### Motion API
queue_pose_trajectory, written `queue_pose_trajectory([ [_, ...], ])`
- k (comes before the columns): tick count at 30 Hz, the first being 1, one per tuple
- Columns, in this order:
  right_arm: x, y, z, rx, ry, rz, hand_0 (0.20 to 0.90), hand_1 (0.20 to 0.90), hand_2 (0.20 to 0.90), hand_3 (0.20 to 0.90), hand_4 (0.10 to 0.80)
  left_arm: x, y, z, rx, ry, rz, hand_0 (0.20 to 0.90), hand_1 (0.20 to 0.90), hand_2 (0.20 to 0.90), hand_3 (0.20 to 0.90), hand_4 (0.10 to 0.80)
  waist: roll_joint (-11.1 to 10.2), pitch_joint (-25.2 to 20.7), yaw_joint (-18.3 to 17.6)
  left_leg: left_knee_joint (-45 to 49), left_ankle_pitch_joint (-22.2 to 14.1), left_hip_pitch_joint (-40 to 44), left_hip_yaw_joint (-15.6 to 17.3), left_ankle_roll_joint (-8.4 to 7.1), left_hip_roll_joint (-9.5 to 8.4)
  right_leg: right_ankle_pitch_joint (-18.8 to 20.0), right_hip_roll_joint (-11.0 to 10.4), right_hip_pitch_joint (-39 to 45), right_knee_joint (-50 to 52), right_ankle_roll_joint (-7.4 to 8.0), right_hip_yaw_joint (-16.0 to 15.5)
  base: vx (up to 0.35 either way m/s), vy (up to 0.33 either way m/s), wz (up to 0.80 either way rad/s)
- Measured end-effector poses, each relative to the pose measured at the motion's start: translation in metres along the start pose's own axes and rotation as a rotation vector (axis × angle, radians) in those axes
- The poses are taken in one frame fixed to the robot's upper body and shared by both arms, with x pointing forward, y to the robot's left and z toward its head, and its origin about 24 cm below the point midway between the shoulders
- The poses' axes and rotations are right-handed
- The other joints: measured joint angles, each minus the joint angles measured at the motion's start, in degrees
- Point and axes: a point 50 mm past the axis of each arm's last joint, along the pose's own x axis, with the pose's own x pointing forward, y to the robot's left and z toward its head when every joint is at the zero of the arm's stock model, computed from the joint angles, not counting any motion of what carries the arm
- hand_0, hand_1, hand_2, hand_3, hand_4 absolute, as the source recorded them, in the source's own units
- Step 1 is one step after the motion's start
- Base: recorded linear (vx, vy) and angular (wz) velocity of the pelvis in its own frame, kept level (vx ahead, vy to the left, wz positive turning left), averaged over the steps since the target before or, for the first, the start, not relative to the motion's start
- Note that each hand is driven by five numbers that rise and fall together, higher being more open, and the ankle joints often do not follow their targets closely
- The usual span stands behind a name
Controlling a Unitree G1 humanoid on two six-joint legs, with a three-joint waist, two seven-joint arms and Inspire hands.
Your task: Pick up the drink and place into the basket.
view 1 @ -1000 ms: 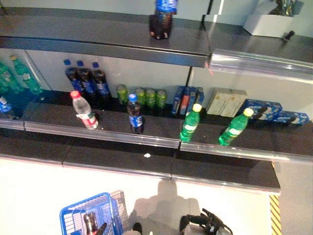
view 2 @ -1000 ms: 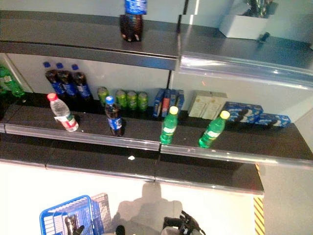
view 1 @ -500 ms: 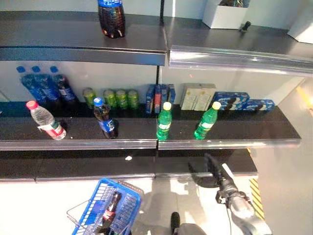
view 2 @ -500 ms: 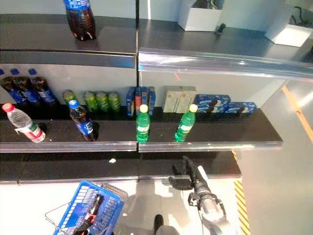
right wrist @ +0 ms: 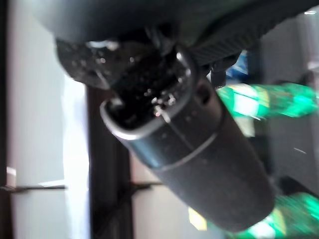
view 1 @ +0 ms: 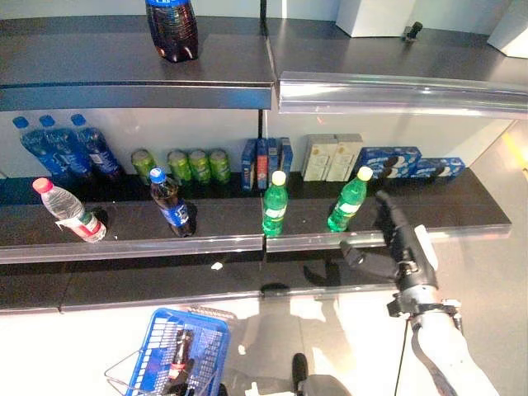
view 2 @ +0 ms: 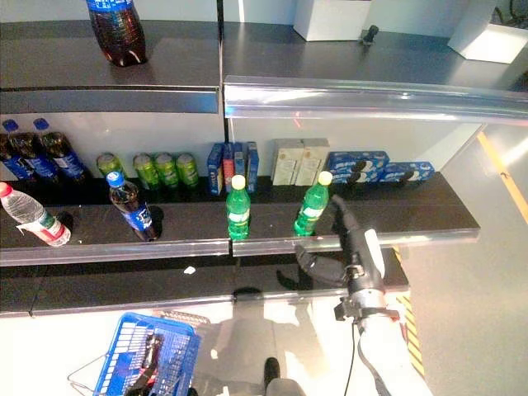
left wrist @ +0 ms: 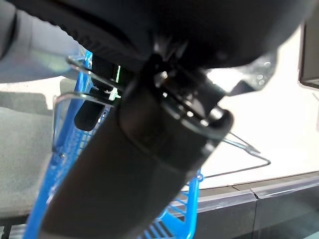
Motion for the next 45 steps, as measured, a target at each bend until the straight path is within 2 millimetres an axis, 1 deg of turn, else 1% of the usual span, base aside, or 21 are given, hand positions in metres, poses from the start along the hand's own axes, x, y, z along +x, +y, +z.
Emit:
queue_pose_trajectory([
  [4,0.002,-0.007,0.002,0.013,-0.009,-0.126,0.9,0.9,0.9,0.9,0.8,0.0,0.006,-0.001,0.002,0.003,0.018,0.3,0.3,0.3,0.2,0.1,0.2,0.1,0.1,0.0,0.0,0.2,0.3,0.0,-0.05,-0.1,0.0,0.0,0.1,0.07,0.1,0.027,-0.006,-0.02],
  [7,0.003,-0.012,0.001,0.014,-0.009,-0.214,0.9,0.9,0.9,0.9,0.8,0.0,0.006,-0.001,0.003,0.004,0.025,0.3,0.3,0.3,0.2,0.1,0.5,0.3,0.3,0.1,0.1,0.4,0.6,-0.19,-0.17,-0.3,-0.2,-0.1,0.5,0.18,0.2,-0.011,-0.003,-0.01],
  [10,0.01,-0.016,0.001,0.016,-0.026,-0.308,0.9,0.9,0.9,0.9,0.8,0.0,0.002,-0.002,0.004,0.009,0.017,0.3,0.3,0.3,0.2,0.1,1.3,0.8,0.3,2.0,-0.4,-1.7,0.7,0.19,-0.64,-1.0,-0.9,-2.5,3.2,0.15,0.5,-0.164,0.007,0.0],
  [12,0.019,-0.019,0.003,0.019,-0.047,-0.354,0.9,0.9,0.9,0.9,0.8,0.0,-0.012,-0.002,0.003,0.011,-0.019,0.3,0.3,0.3,0.2,0.1,1.5,1.1,0.3,4.1,-0.8,-5.2,-0.1,0.46,-1.22,-1.1,-1.7,-5.6,5.0,0.17,0.6,-0.201,0.013,0.07],
  [14,0.028,-0.02,0.007,0.027,-0.076,-0.389,0.9,0.9,0.9,0.9,0.8,-0.002,-0.031,-0.002,0.011,0.013,-0.072,0.3,0.3,0.3,0.2,0.1,2.0,3.4,0.5,6.5,-1.1,-7.7,-0.5,0.92,-1.84,-1.2,-2.6,-7.6,6.7,0.26,0.6,-0.184,-0.001,0.1],
  [15,0.033,-0.019,0.01,0.035,-0.093,-0.401,0.9,0.9,0.9,0.9,0.8,-0.004,-0.041,-0.001,0.022,0.009,-0.103,0.3,0.3,0.3,0.2,0.1,2.4,5.1,0.7,7.7,-1.2,-8.8,-0.7,1.08,-2.09,-1.4,-2.9,-8.5,7.5,0.57,0.7,-0.141,-0.006,0.07],
  [16,0.035,-0.019,0.012,0.041,-0.106,-0.41,0.9,0.9,0.9,0.9,0.8,-0.005,-0.047,0.0,0.029,0.004,-0.123,0.3,0.3,0.3,0.2,0.1,2.7,6.0,0.7,8.6,-1.4,-9.7,-0.8,1.14,-2.2,-1.4,-3.1,-9.3,8.1,0.62,0.8,-0.136,-0.005,0.06],
  [17,0.041,-0.018,0.016,0.059,-0.132,-0.426,0.9,0.9,0.9,0.9,0.8,-0.008,-0.06,0.002,0.023,-0.003,-0.162,0.3,0.3,0.3,0.2,0.1,3.3,8.3,0.8,10.2,-1.8,-11.5,-1.0,1.24,-2.35,-1.5,-3.4,-10.8,9.4,0.53,0.9,-0.156,-0.006,0.05],
  [18,0.044,-0.017,0.02,0.072,-0.149,-0.432,0.9,0.9,0.9,0.9,0.8,-0.009,-0.068,0.003,0.019,-0.008,-0.181,0.3,0.3,0.3,0.2,0.1,3.6,9.7,0.8,11.4,-2.0,-12.6,-1.2,1.18,-2.4,-1.6,-3.5,-11.7,10.3,0.38,1.1,-0.178,-0.004,0.06],
  [19,0.049,-0.015,0.026,0.086,-0.174,-0.44,0.9,0.9,0.9,0.9,0.8,-0.012,-0.077,0.005,0.014,-0.017,-0.206,0.3,0.3,0.3,0.2,0.1,4.1,11.6,0.7,12.9,-2.5,-14.3,-1.5,1.57,-2.39,-2.0,-3.6,-13.2,11.6,-0.1,1.1,-0.133,-0.002,0.04],
  [20,0.052,-0.014,0.028,0.091,-0.186,-0.443,0.9,0.9,0.9,0.9,0.8,-0.013,-0.082,0.006,0.014,-0.022,-0.219,0.3,0.3,0.3,0.2,0.1,4.2,12.3,0.7,13.6,-2.6,-15.0,-1.6,1.47,-2.4,-2.1,-3.7,-13.9,12.3,-0.15,1.2,-0.13,0.004,0.04],
  [22,0.065,-0.01,0.041,0.11,-0.239,-0.453,0.9,0.9,0.9,0.9,0.8,-0.019,-0.102,0.009,0.023,-0.044,-0.285,0.3,0.3,0.3,0.2,0.1,4.9,15.1,0.9,16.1,-2.9,-17.9,-1.8,1.44,-2.36,-2.3,-3.8,-16.7,14.6,-0.46,1.3,-0.125,0.008,0.03],
  [24,0.073,-0.007,0.051,0.128,-0.276,-0.457,0.9,0.9,0.9,0.9,0.8,-0.025,-0.115,0.011,0.024,-0.051,-0.331,0.3,0.3,0.3,0.2,0.1,5.3,16.5,1.3,17.1,-2.9,-19.8,-1.9,1.43,-2.4,-2.4,-4.0,-18.7,15.7,-0.66,1.4,-0.076,0.01,0.01],
  [25,0.075,-0.005,0.054,0.132,-0.286,-0.454,0.9,0.9,0.9,0.9,0.8,-0.026,-0.118,0.011,0.027,-0.052,-0.34,0.3,0.3,0.3,0.2,0.1,5.5,16.9,1.5,17.2,-2.9,-20.1,-1.9,1.42,-2.44,-2.4,-4.0,-19.1,16.1,-0.74,1.4,-0.094,0.011,0.0],
  [26,0.079,-0.002,0.062,0.138,-0.314,-0.446,0.9,0.9,0.9,0.9,0.8,-0.029,-0.127,0.01,0.038,-0.051,-0.367,0.3,0.3,0.3,0.2,0.1,5.8,17.7,1.9,17.9,-2.9,-21.1,-1.9,1.4,-2.44,-2.5,-4.0,-20.2,16.8,-0.91,1.5,-0.092,0.006,0.01],
  [27,0.082,-0.001,0.066,0.142,-0.329,-0.442,0.9,0.9,0.9,0.9,0.8,-0.031,-0.131,0.009,0.037,-0.048,-0.379,0.3,0.3,0.3,0.2,0.1,5.9,18.0,2.1,18.0,-2.9,-21.7,-2.0,1.38,-2.48,-2.6,-4.1,-20.8,17.1,-0.97,1.5,-0.092,0.005,0.0],
  [31,0.09,0.005,0.08,0.159,-0.378,-0.426,0.9,0.9,0.9,0.9,0.8,-0.033,-0.138,0.009,0.031,-0.046,-0.409,0.3,0.3,0.3,0.2,0.1,6.4,19.3,2.2,17.9,-2.6,-22.6,-2.1,1.12,-2.56,-2.6,-4.1,-21.9,17.1,-0.98,1.5,-0.037,0.006,0.01],
  [35,0.094,0.006,0.086,0.152,-0.386,-0.424,0.9,0.9,0.9,0.9,0.8,-0.035,-0.141,0.008,0.049,-0.045,-0.422,0.3,0.3,0.3,0.2,0.1,7.0,19.7,2.3,17.8,-2.6,-23.0,-2.1,1.08,-2.66,-2.6,-3.9,-22.3,17.1,-0.88,1.4,0.0,0.0,0.0],
  [38,0.098,0.008,0.093,0.158,-0.409,-0.42,0.9,0.9,0.9,0.9,0.8,-0.038,-0.148,0.009,0.045,-0.049,-0.444,0.3,0.3,0.3,0.2,0.1,7.1,20.0,2.7,17.7,-2.7,-23.5,-2.1,1.11,-2.71,-2.6,-3.9,-22.8,17.1,-0.87,1.4,0.0,0.0,0.0],
  [41,0.107,0.008,0.098,0.145,-0.408,-0.427,0.9,0.9,0.9,0.9,0.8,-0.041,-0.154,0.01,0.046,-0.051,-0.462,0.3,0.3,0.3,0.2,0.1,7.1,20.0,3.8,17.6,-2.7,-23.5,-2.1,1.11,-2.75,-2.6,-3.8,-22.8,17.2,-0.88,1.3,0.0,0.0,0.0],
  [45,0.117,0.011,0.102,0.12,-0.388,-0.436,0.9,0.9,0.9,0.9,0.8,-0.041,-0.155,0.009,0.048,-0.051,-0.467,0.3,0.3,0.3,0.2,0.1,7.1,20.0,4.6,17.6,-2.7,-23.5,-2.2,1.1,-2.89,-2.6,-3.8,-22.8,17.2,-0.89,1.3,-0.001,-0.009,0.0],
])
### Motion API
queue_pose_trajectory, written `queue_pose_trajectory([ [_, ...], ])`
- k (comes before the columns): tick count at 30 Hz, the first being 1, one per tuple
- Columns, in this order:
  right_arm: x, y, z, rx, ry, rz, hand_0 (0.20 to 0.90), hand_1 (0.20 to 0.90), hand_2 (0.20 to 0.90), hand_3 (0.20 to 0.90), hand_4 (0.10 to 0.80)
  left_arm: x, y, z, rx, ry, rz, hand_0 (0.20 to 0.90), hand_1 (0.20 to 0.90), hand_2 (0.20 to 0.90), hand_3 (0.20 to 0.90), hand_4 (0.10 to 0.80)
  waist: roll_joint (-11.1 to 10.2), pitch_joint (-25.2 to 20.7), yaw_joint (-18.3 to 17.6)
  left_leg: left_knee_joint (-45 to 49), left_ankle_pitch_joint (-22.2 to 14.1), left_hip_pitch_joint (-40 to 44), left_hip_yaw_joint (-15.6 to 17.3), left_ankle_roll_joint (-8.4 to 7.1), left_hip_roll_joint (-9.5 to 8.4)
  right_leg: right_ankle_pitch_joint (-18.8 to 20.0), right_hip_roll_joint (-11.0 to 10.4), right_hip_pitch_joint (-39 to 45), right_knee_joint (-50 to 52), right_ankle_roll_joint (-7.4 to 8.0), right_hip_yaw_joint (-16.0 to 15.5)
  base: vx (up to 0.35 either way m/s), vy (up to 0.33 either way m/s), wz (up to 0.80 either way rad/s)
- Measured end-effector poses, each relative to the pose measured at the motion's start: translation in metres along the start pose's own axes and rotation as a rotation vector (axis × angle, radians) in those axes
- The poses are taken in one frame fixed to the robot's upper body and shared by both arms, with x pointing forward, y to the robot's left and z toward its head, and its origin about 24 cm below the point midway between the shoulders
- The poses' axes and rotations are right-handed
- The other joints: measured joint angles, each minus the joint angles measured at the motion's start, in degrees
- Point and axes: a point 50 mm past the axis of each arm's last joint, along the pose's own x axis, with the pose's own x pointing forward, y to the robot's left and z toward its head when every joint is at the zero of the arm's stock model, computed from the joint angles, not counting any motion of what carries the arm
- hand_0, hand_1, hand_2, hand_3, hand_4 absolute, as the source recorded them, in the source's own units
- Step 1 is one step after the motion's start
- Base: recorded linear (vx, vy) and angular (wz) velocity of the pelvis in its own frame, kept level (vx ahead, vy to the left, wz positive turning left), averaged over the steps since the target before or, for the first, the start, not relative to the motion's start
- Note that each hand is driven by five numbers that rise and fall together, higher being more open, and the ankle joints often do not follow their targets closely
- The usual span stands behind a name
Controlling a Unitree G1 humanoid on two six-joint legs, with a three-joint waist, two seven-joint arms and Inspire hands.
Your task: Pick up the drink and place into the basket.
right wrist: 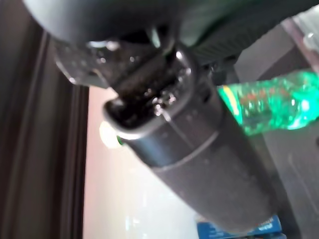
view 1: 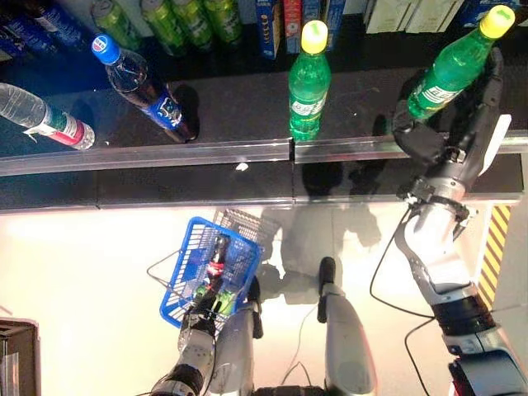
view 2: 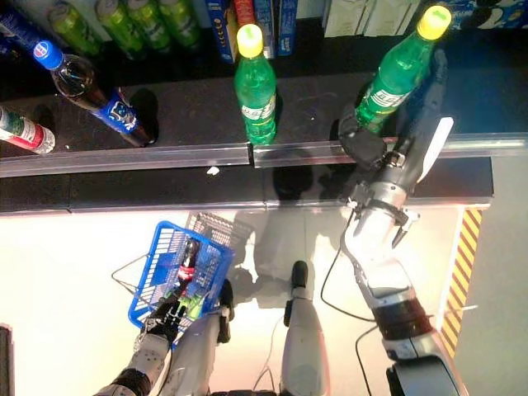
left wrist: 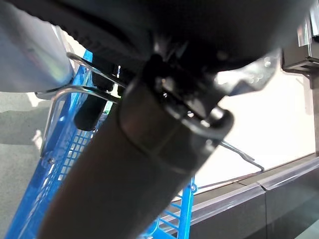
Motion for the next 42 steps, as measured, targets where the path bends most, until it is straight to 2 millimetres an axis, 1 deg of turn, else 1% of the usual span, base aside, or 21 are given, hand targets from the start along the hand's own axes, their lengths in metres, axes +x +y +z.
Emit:
queue_pose_trajectory([
  [5,0.002,-0.002,-0.011,-0.04,0.049,-0.02,0.9,0.9,0.9,0.9,0.8,0.0,-0.001,0.0,0.007,-0.001,-0.01,0.3,0.3,0.3,0.2,0.1,0.0,0.0,0.8,0.1,0.0,0.0,0.0,-0.01,-0.06,-0.1,0.0,0.0,0.0,-0.04,0.0,-0.001,-0.006,0.0],
  [10,0.005,-0.003,-0.023,-0.041,0.119,-0.043,0.9,0.9,0.9,0.9,0.8,0.0,-0.001,0.0,0.015,-0.002,-0.014,0.3,0.3,0.3,0.2,0.1,0.0,0.0,0.8,0.3,0.0,-0.1,-0.1,-0.01,-0.05,-0.1,0.0,0.0,0.0,-0.07,-0.1,0.016,-0.001,0.0],
  [13,0.009,-0.003,-0.027,-0.045,0.149,-0.054,0.9,0.9,0.9,0.9,0.8,0.0,-0.001,0.0,0.023,-0.004,-0.015,0.3,0.3,0.3,0.2,0.1,0.1,0.0,1.1,0.3,0.0,-0.1,-0.1,-0.01,-0.07,-0.2,0.0,0.0,0.0,-0.14,-0.1,0.012,0.0,0.0],
  [17,0.013,-0.001,-0.024,-0.04,0.149,-0.059,0.9,0.9,0.9,0.9,0.8,0.0,-0.001,-0.001,0.026,-0.002,-0.018,0.3,0.3,0.3,0.2,0.1,0.2,0.1,2.0,0.3,0.0,-0.1,-0.2,-0.01,-0.13,-0.4,-0.1,-0.1,0.3,-0.34,-0.1,0.002,0.0,0.01],
  [18,0.014,0.0,-0.024,-0.041,0.147,-0.062,0.846,0.846,0.846,0.837,0.737,0.0,-0.001,-0.001,0.026,-0.002,-0.018,0.3,0.3,0.3,0.2,0.1,0.2,0.1,2.1,0.3,0.0,-0.1,-0.3,-0.01,-0.23,-0.5,-0.3,-0.2,0.7,-0.19,-0.1,-0.001,0.001,0.08],
  [20,0.018,0.0,-0.023,-0.042,0.145,-0.068,0.9,0.9,0.9,0.9,0.8,0.0,-0.001,-0.001,0.027,-0.001,-0.018,0.3,0.3,0.3,0.2,0.1,0.3,0.1,2.2,0.4,0.0,-0.2,-0.8,-0.01,-0.39,-1.1,-0.5,-0.3,1.3,-0.27,-0.3,0.02,0.002,0.1],
  [28,0.031,0.006,-0.013,-0.017,0.12,-0.081,0.9,0.9,0.9,0.9,0.8,0.0,-0.002,-0.001,0.03,0.003,-0.023,0.3,0.3,0.3,0.2,0.1,0.8,0.4,2.3,0.7,0.0,-1.0,-1.1,0.0,-0.68,-1.4,-0.9,-1.3,2.4,-0.15,-1.1,0.012,0.004,0.03],
  [29,0.034,0.006,-0.013,-0.014,0.124,-0.086,0.853,0.853,0.853,0.845,0.745,0.0,-0.002,-0.001,0.03,0.005,-0.025,0.3,0.3,0.3,0.2,0.1,0.8,0.4,2.4,0.7,0.0,-1.0,-1.2,0.0,-0.73,-1.5,-1.0,-1.4,2.8,-0.2,-1.1,0.0,0.0,0.0],
  [30,0.036,0.007,-0.012,-0.012,0.124,-0.088,0.853,0.853,0.853,0.845,0.745,0.0,-0.002,-0.001,0.03,0.006,-0.027,0.3,0.3,0.3,0.2,0.1,0.8,0.4,2.5,0.7,0.0,-1.0,-1.2,0.0,-0.73,-1.5,-1.0,-1.4,2.9,-0.21,-1.1,0.0,0.0,0.0],
  [31,0.038,0.008,-0.011,-0.008,0.124,-0.088,0.382,0.382,0.382,0.296,0.196,0.0,-0.002,-0.002,0.031,0.008,-0.027,0.3,0.3,0.3,0.2,0.1,0.9,0.4,2.6,0.7,0.0,-1.0,-1.2,0.0,-0.72,-1.5,-0.9,-1.4,2.9,-0.23,-1.1,0.0,0.0,0.0],
  [32,0.039,0.008,-0.01,-0.006,0.123,-0.089,0.3,0.3,0.3,0.2,0.1,0.0,-0.002,-0.002,0.032,0.011,-0.028,0.3,0.3,0.3,0.2,0.1,0.9,0.3,2.7,0.8,0.0,-1.0,-1.2,0.0,-0.72,-1.5,-0.9,-1.4,2.9,-0.23,-1.1,0.0,0.0,0.0],
  [36,0.044,0.004,-0.01,-0.022,0.128,-0.106,0.3,0.3,0.3,0.2,0.1,0.0,-0.003,-0.002,0.033,0.017,-0.044,0.3,0.3,0.3,0.2,0.1,1.0,0.4,3.2,1.1,0.0,-1.0,-1.2,0.0,-0.75,-1.8,-1.0,-1.4,3.2,-0.5,-1.1,0.0,0.0,0.0],
  [42,0.044,0.002,-0.013,-0.032,0.16,-0.105,0.3,0.3,0.3,0.2,0.1,0.0,-0.003,-0.003,0.033,0.019,-0.045,0.3,0.3,0.3,0.2,0.1,1.3,0.4,3.6,1.9,0.0,-1.9,-1.3,-0.01,-0.93,-2.4,-1.4,-2.5,4.7,-0.64,-1.0,-0.006,0.015,0.01],
])
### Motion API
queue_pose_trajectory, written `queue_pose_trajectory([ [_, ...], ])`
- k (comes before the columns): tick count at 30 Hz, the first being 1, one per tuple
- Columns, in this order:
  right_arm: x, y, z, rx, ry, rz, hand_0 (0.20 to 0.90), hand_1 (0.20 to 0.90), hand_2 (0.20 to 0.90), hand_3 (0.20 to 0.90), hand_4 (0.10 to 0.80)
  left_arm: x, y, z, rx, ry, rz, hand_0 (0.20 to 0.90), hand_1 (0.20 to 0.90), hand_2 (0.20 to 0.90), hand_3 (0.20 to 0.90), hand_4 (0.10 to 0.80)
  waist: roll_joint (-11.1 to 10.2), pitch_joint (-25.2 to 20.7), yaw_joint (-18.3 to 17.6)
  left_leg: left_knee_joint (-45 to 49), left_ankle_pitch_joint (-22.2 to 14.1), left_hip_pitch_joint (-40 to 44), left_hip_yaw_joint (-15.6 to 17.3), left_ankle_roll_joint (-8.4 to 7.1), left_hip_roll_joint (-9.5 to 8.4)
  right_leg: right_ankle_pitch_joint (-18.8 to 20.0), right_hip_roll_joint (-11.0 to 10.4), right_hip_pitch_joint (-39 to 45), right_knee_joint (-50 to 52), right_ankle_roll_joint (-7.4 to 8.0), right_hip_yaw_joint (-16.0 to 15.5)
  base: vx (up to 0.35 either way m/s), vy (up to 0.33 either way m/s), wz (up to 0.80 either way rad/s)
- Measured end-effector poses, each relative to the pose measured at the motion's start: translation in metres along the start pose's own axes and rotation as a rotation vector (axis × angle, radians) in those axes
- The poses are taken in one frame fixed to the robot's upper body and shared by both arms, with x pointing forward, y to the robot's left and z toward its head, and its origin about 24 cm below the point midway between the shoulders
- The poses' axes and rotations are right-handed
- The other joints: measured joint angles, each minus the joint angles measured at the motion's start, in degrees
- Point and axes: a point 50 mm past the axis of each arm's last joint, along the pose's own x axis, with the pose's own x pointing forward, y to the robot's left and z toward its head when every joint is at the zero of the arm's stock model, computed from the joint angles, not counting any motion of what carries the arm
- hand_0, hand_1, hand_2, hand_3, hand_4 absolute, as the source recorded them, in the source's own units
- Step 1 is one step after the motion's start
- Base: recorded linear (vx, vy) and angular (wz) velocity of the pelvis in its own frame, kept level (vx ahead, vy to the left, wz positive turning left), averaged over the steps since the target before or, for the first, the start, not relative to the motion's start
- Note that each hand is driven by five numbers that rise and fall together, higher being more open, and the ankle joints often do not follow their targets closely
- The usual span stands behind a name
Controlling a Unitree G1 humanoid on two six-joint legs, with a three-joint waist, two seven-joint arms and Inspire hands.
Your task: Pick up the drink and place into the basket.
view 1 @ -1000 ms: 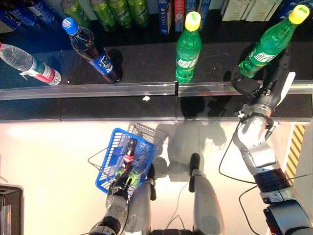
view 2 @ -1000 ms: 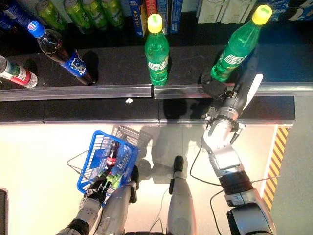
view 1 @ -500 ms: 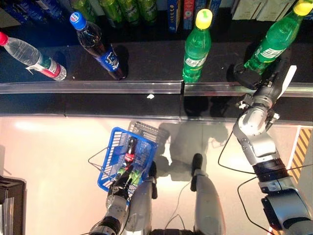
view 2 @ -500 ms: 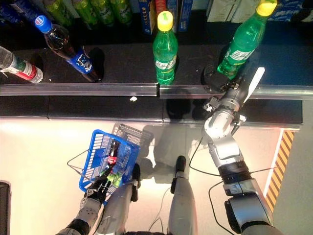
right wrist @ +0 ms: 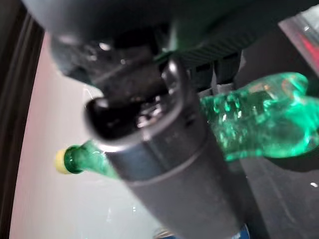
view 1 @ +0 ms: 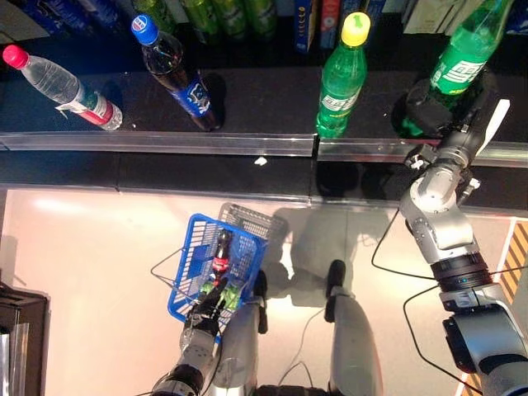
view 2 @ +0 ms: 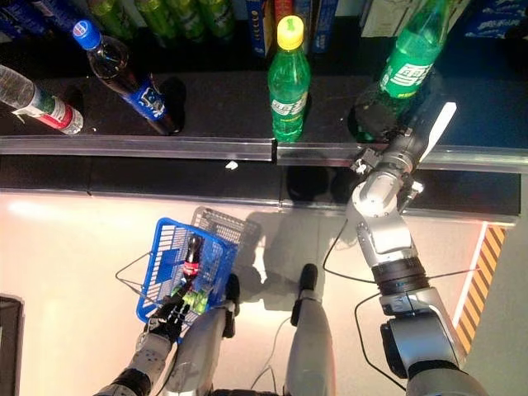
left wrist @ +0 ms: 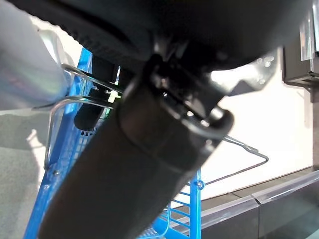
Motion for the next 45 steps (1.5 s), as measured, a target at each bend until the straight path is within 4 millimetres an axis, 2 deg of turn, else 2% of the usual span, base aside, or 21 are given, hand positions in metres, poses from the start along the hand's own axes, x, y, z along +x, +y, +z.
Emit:
queue_pose_trajectory([
  [18,-0.001,-0.008,-0.015,-0.028,0.047,0.023,0.3,0.3,0.3,0.2,0.1,0.0,0.004,-0.003,0.0,0.015,-0.002,0.3,0.3,0.3,0.2,0.1,0.6,0.0,0.1,1.5,0.0,1.3,-1.3,-0.15,-0.17,-0.9,-0.5,1.7,2.3,-0.41,-0.5,-0.014,0.019,0.04],
  [23,-0.009,-0.012,-0.02,-0.024,0.037,0.07,0.3,0.3,0.3,0.2,0.1,-0.001,0.002,-0.004,-0.014,0.016,-0.014,0.3,0.3,0.3,0.2,0.1,0.6,0.0,0.0,1.5,0.0,1.6,-1.3,-0.15,-0.17,-0.9,-0.5,2.0,2.3,-0.42,-0.5,-0.004,0.033,0.0],
  [29,-0.037,-0.014,-0.029,-0.035,0.026,0.208,0.3,0.3,0.3,0.2,0.1,-0.005,-0.006,-0.009,-0.093,0.013,-0.063,0.3,0.3,0.3,0.2,0.1,0.7,0.0,-0.1,1.2,-0.2,4.0,-1.4,-0.21,0.06,-1.4,-0.4,4.4,2.3,-0.39,-0.6,0.0,0.0,0.0],
  [35,-0.062,-0.011,-0.037,-0.009,0.064,0.366,0.3,0.3,0.3,0.2,0.1,-0.008,0.007,-0.012,-0.107,0.006,-0.059,0.3,0.3,0.3,0.2,0.1,0.6,0.0,-1.1,-0.1,-0.4,6.9,-1.4,0.04,0.32,-1.8,-0.4,7.1,1.7,0.05,-0.8,0.021,0.002,0.01],
  [41,-0.086,-0.01,-0.032,0.08,0.073,0.551,0.3,0.3,0.3,0.2,0.1,-0.014,0.011,-0.013,-0.122,-0.002,-0.104,0.3,0.3,0.3,0.2,0.1,0.5,0.0,-1.5,-1.8,-0.3,10.0,-1.3,-0.03,0.74,-1.8,0.2,10.3,0.3,-0.12,-1.3,0.05,0.014,0.0],
  [45,-0.101,-0.003,-0.023,0.15,0.057,0.695,0.3,0.3,0.3,0.2,0.1,-0.019,0.009,-0.01,-0.134,-0.021,-0.148,0.3,0.3,0.3,0.2,0.1,0.0,-0.3,-1.3,-2.8,-0.2,11.7,-1.4,-0.46,0.96,-2.4,0.3,12.0,0.0,-0.14,-1.8,0.02,0.006,0.04],
])
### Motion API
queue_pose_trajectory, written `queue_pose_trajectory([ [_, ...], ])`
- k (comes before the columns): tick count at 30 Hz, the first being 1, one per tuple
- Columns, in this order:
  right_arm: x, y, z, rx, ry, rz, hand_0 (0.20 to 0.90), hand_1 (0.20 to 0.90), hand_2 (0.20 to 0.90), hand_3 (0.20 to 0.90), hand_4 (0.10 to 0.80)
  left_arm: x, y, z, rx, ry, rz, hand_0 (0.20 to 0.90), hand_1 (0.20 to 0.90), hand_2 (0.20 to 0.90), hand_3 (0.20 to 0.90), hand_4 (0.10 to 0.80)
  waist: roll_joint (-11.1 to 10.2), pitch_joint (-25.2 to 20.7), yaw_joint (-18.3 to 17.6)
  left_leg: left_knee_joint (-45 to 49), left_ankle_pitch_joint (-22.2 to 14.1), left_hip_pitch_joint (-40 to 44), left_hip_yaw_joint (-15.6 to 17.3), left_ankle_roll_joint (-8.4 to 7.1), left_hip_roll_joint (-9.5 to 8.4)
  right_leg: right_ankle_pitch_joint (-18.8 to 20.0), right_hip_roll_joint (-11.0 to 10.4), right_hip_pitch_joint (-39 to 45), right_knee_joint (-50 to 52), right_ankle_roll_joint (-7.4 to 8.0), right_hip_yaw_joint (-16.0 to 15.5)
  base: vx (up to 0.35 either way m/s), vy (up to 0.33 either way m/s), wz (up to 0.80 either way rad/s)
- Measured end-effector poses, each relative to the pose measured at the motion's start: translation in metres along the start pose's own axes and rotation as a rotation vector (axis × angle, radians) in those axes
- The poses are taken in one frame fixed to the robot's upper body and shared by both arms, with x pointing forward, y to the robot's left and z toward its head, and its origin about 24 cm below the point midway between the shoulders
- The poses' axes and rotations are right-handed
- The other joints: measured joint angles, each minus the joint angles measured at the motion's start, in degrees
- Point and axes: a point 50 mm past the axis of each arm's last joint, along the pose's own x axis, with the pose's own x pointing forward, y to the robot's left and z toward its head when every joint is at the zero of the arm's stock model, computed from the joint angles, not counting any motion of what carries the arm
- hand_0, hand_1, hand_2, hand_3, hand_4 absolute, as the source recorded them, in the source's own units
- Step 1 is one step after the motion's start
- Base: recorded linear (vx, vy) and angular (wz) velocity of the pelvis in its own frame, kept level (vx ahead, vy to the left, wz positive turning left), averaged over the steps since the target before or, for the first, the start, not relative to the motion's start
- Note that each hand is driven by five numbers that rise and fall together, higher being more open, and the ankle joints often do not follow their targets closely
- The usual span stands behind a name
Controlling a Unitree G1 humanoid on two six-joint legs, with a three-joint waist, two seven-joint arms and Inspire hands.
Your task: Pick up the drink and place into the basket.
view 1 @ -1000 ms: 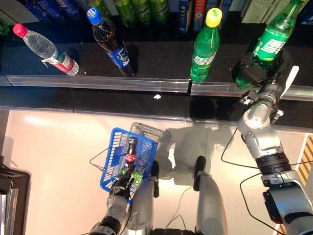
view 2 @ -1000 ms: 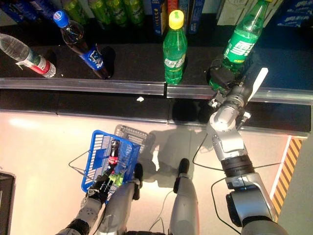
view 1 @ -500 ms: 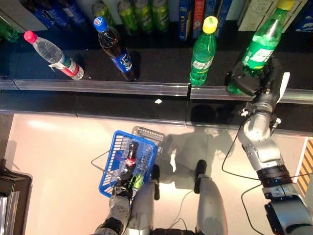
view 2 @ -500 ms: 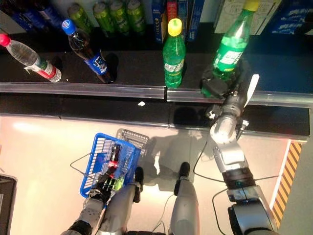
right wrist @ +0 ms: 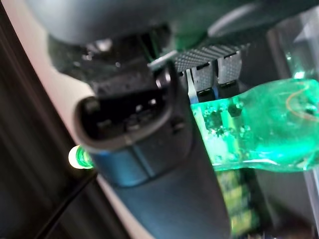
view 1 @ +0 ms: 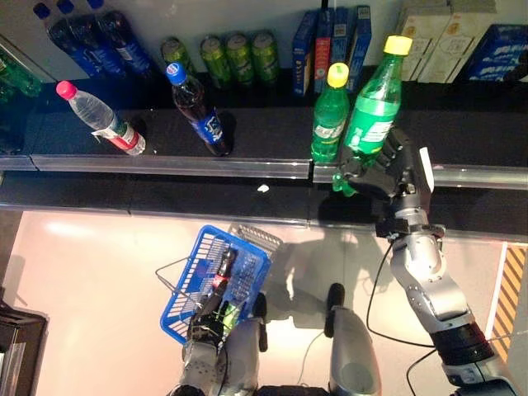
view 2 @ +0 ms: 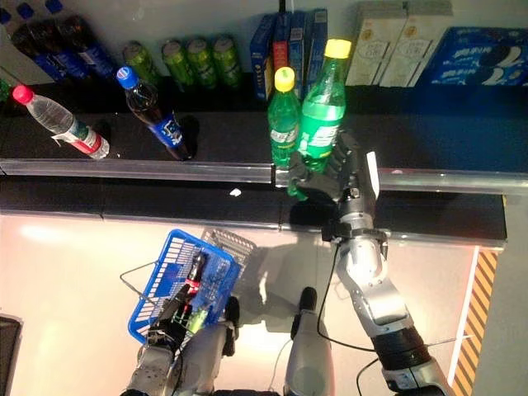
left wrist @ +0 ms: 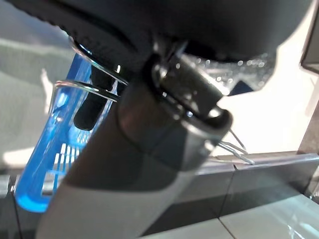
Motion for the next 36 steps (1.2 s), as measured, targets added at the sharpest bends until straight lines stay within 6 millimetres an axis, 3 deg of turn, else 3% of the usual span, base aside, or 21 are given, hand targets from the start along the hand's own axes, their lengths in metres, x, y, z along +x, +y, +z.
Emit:
queue_pose_trajectory([
  [8,-0.009,0.04,0.016,0.133,-0.066,0.302,0.3,0.3,0.3,0.2,0.1,-0.009,-0.005,0.003,0.031,-0.023,-0.067,0.3,0.3,0.3,0.2,0.1,-0.2,-0.1,1.9,-1.2,0.1,2.1,-0.2,-0.22,0.12,-0.8,-0.1,2.1,0.0,0.5,-1.0,-0.008,0.006,0.05],
  [18,-0.025,0.082,0.008,0.217,-0.006,0.527,0.3,0.3,0.3,0.2,0.1,-0.023,-0.034,0.026,0.106,-0.067,-0.298,0.3,0.3,0.3,0.2,0.1,-0.8,-0.6,7.8,-2.0,0.7,1.9,-4.2,-0.79,-0.36,-2.9,-1.1,3.8,1.2,0.3,-4.2,-0.043,-0.025,0.23],
  [27,0.003,0.093,0.004,0.105,-0.011,0.475,0.3,0.3,0.3,0.2,0.1,-0.042,-0.065,0.046,0.344,-0.062,-0.601,0.3,0.3,0.3,0.2,0.1,-0.9,-0.6,14.4,-2.8,1.9,0.4,-10.5,-1.44,-1.26,-4.7,-2.5,5.8,1.5,0.78,-10.2,-0.011,-0.029,0.39],
  [31,0.008,0.099,-0.007,0.063,0.018,0.419,0.3,0.3,0.3,0.2,0.1,-0.052,-0.079,0.062,0.459,-0.062,-0.735,0.3,0.3,0.3,0.2,0.1,-0.9,-0.6,17.7,-2.8,2.0,0.1,-13.2,-1.42,-2.49,-6.2,-3.7,7.1,2.1,1.77,-11.4,0.038,-0.033,0.37],
  [36,0.016,0.108,-0.027,-0.026,0.085,0.393,0.3,0.3,0.3,0.2,0.1,-0.067,-0.096,0.067,0.575,-0.015,-0.916,0.3,0.3,0.3,0.2,0.1,-0.9,-0.6,21.0,-2.8,1.9,0.0,-15.6,-1.43,-2.98,-7.0,-4.0,8.9,1.4,2.3,-13.1,0.025,-0.024,0.28],
])
